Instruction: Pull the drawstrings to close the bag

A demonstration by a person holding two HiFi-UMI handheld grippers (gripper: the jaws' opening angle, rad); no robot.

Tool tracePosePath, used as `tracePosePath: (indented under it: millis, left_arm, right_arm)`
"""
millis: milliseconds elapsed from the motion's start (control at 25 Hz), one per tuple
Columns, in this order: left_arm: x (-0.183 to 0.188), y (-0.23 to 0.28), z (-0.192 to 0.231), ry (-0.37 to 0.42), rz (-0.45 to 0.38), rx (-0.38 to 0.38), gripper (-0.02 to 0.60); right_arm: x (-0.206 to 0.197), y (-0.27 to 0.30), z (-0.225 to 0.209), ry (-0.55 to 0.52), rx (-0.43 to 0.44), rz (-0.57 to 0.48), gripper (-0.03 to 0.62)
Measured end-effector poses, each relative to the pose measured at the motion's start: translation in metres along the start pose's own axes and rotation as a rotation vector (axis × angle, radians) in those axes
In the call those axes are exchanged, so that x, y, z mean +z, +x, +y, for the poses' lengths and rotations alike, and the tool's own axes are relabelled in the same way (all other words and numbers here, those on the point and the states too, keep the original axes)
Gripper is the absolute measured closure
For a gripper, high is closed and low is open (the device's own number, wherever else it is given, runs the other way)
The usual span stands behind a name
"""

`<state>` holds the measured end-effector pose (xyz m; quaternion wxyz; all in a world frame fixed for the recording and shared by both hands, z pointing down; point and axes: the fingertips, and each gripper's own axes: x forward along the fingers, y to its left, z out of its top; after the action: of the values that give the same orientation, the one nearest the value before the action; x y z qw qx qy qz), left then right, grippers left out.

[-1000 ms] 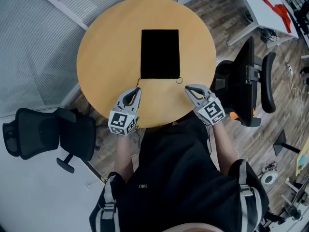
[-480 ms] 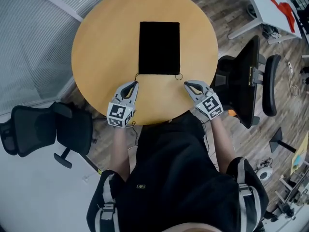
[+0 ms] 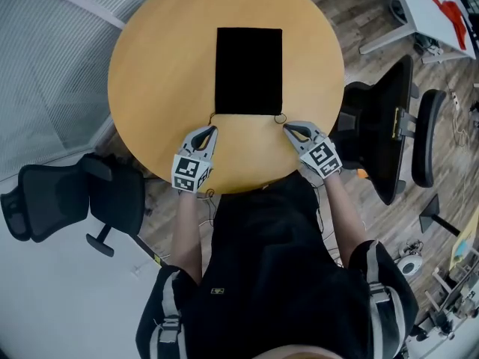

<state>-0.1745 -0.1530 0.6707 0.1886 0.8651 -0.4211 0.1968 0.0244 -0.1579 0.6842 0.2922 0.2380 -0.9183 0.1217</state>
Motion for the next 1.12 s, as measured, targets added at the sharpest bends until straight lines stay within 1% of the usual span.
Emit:
tracePosePath:
  millis: [240,400,600,920,1120]
  left_arm:
    - [-0.025,0.018,0.012,-0.008,0.069,0.008,0.566]
    - [-0.036,0.028,0.017,-0.04,0.095,0.009,0.565]
    - [-0.048,0.041,0.014,-0.081,0.121,-0.018,0.565]
    - [-0.065,0.052,0.029,-0.085,0.171,0.028,0.565]
    - [-0.069,0.053,0.052,-0.095,0.185,0.104,0.565]
  right_arm:
    - [-0.025,0.016,-0.012,0.041,0.005,0.054,0.534]
    - [-0.035,0.024,-0.017,0.053,0.011,0.075,0.531]
    - [-0.048,0.032,-0.018,0.069,0.032,0.108,0.502]
    - [-0.06,0.042,-0.025,0.084,0.02,0.148,0.491]
    - [-0.068,0.048,-0.032,0.092,0.003,0.173,0.482]
